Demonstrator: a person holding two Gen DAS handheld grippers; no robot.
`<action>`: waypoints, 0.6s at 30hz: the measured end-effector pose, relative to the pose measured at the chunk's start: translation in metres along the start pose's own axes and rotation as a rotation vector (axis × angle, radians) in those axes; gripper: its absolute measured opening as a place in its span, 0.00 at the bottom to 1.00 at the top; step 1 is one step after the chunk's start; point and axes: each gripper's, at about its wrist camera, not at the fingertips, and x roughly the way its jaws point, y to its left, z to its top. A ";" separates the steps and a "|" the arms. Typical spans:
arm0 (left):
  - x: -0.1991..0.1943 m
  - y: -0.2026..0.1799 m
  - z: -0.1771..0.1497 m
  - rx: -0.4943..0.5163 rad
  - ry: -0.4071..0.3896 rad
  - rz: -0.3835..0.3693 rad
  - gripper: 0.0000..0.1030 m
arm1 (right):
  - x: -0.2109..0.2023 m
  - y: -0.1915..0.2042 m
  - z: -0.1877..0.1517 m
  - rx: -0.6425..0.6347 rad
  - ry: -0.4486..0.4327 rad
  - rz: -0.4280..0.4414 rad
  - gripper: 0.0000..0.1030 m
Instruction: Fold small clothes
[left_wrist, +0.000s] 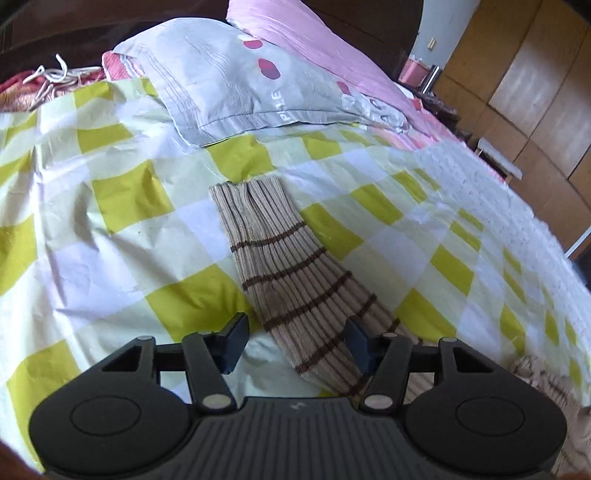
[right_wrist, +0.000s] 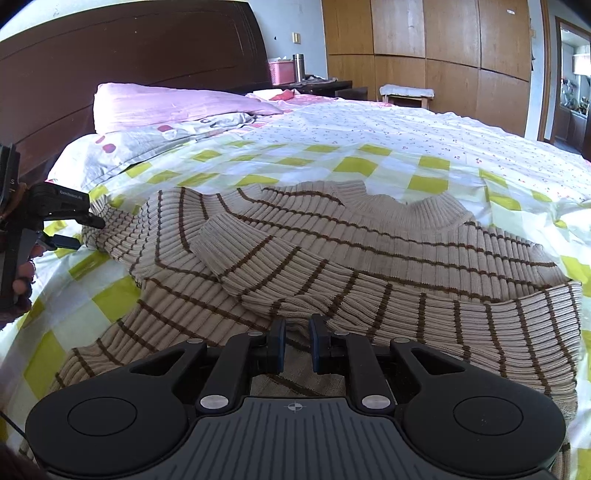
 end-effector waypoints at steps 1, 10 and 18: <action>0.000 0.002 0.002 -0.014 -0.001 -0.013 0.58 | 0.001 0.000 0.000 0.003 0.000 0.001 0.15; 0.008 0.019 0.007 -0.136 -0.002 -0.124 0.52 | 0.000 -0.002 0.001 0.016 0.002 0.008 0.15; 0.019 0.041 0.011 -0.239 -0.046 -0.190 0.52 | -0.001 -0.003 0.001 0.026 0.005 0.014 0.15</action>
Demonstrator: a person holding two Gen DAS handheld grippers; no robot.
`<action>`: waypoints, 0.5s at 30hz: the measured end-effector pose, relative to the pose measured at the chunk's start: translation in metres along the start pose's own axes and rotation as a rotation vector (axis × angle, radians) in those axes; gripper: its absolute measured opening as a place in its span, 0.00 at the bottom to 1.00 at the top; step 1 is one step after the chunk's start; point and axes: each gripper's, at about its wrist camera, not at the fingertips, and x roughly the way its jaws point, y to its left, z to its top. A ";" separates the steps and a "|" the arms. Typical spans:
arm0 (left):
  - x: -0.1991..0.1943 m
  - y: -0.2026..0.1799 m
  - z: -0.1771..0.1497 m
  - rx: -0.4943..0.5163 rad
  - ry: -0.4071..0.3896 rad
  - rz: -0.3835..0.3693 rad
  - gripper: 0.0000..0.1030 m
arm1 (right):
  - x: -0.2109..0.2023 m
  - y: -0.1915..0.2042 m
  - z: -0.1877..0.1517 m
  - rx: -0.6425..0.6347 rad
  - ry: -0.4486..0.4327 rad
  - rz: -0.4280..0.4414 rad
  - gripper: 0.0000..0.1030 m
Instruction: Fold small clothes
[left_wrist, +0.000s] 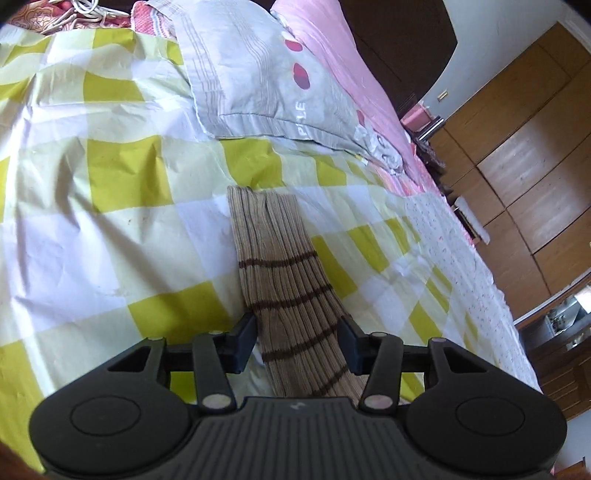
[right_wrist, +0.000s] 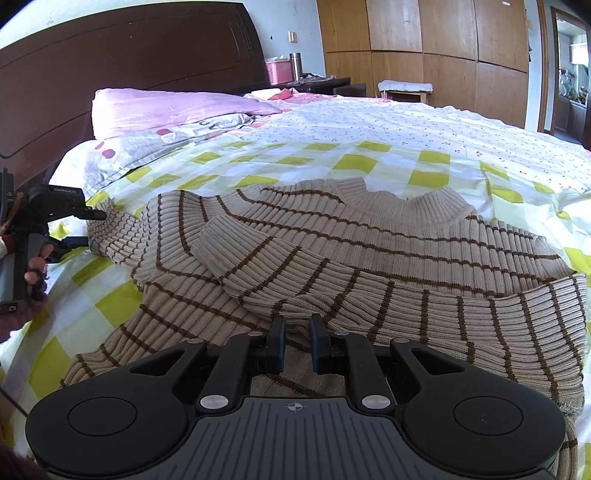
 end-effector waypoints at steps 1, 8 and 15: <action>0.002 0.002 0.000 -0.003 -0.007 -0.009 0.52 | 0.000 0.000 0.000 0.000 0.001 0.000 0.15; 0.009 0.007 0.005 -0.066 -0.013 -0.043 0.46 | 0.000 0.003 0.002 0.005 0.004 -0.009 0.15; 0.006 0.006 0.002 -0.125 0.038 -0.155 0.18 | -0.003 0.002 0.002 0.038 -0.002 -0.010 0.15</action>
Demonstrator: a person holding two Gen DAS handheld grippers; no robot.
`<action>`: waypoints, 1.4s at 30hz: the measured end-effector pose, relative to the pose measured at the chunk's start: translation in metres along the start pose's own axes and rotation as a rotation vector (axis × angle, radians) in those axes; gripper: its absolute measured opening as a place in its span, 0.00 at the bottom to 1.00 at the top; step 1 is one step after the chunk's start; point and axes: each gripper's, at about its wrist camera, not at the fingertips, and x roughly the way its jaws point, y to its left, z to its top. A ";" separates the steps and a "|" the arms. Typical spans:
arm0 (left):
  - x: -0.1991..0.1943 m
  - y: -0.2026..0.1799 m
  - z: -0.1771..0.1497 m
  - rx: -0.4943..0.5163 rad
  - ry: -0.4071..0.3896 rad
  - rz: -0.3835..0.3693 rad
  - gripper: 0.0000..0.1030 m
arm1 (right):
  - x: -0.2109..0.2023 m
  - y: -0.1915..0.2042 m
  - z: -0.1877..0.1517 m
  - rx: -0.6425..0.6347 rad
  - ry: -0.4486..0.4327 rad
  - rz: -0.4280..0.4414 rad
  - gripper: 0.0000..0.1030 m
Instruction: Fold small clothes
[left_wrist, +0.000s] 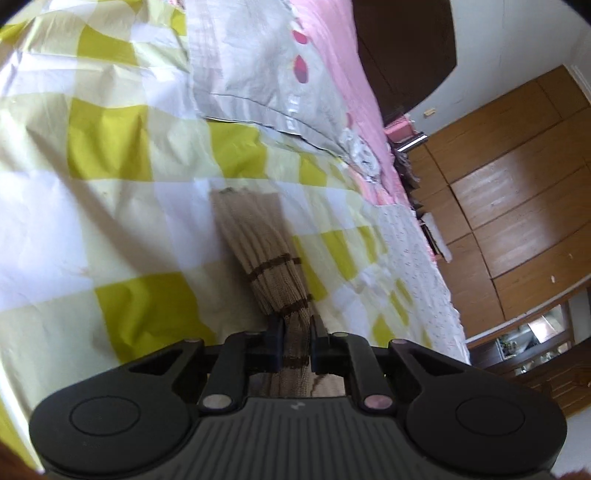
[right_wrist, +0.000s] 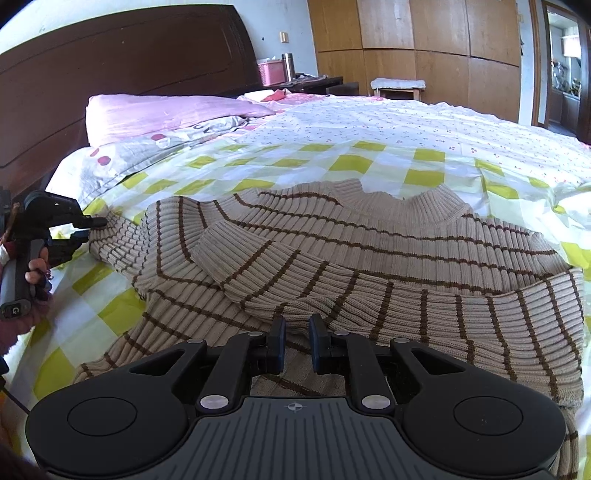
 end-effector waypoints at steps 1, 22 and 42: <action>-0.002 -0.006 -0.002 0.017 0.004 -0.013 0.17 | -0.001 0.000 0.000 0.003 -0.001 -0.001 0.15; -0.034 -0.180 -0.238 0.923 0.449 -0.265 0.23 | -0.020 -0.056 0.007 0.260 0.011 0.035 0.25; -0.055 -0.169 -0.236 0.984 0.491 -0.317 0.35 | 0.026 -0.077 0.032 0.595 0.103 0.100 0.06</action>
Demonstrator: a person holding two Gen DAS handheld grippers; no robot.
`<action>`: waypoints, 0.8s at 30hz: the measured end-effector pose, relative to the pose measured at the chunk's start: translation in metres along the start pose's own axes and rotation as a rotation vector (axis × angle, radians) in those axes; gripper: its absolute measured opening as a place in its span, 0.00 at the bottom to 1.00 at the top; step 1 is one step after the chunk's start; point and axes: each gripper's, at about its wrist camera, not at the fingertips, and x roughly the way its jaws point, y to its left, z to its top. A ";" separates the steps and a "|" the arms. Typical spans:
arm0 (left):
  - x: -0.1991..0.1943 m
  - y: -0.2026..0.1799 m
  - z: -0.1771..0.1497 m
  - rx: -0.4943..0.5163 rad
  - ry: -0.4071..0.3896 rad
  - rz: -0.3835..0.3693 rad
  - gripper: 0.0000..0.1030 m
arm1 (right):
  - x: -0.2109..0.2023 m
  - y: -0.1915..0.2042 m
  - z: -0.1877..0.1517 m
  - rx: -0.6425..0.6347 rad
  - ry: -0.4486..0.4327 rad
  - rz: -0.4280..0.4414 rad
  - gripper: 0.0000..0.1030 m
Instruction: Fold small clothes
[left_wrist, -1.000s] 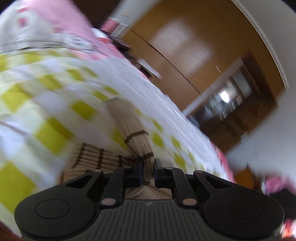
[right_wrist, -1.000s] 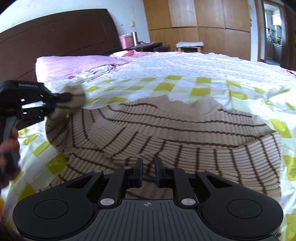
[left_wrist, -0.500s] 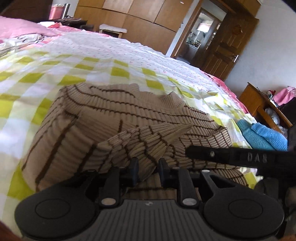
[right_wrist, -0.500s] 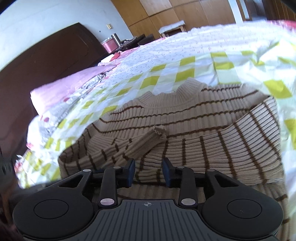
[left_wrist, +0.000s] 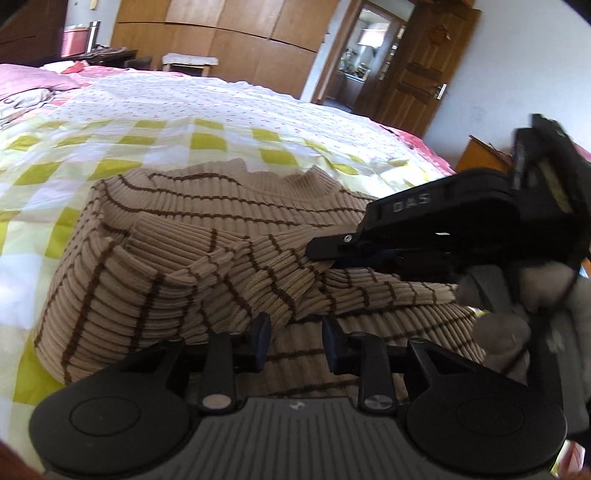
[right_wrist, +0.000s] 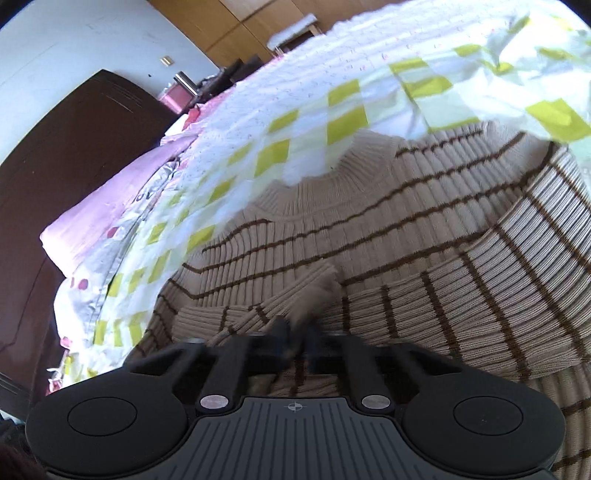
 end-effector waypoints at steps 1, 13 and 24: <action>-0.002 0.000 0.000 0.002 -0.003 -0.006 0.35 | -0.002 0.000 0.002 0.006 -0.002 0.006 0.06; -0.036 0.028 0.012 -0.143 -0.173 -0.030 0.52 | -0.102 -0.003 0.033 -0.036 -0.319 0.083 0.05; -0.008 0.058 0.008 -0.275 -0.117 0.059 0.52 | -0.075 -0.078 0.014 0.077 -0.220 -0.132 0.05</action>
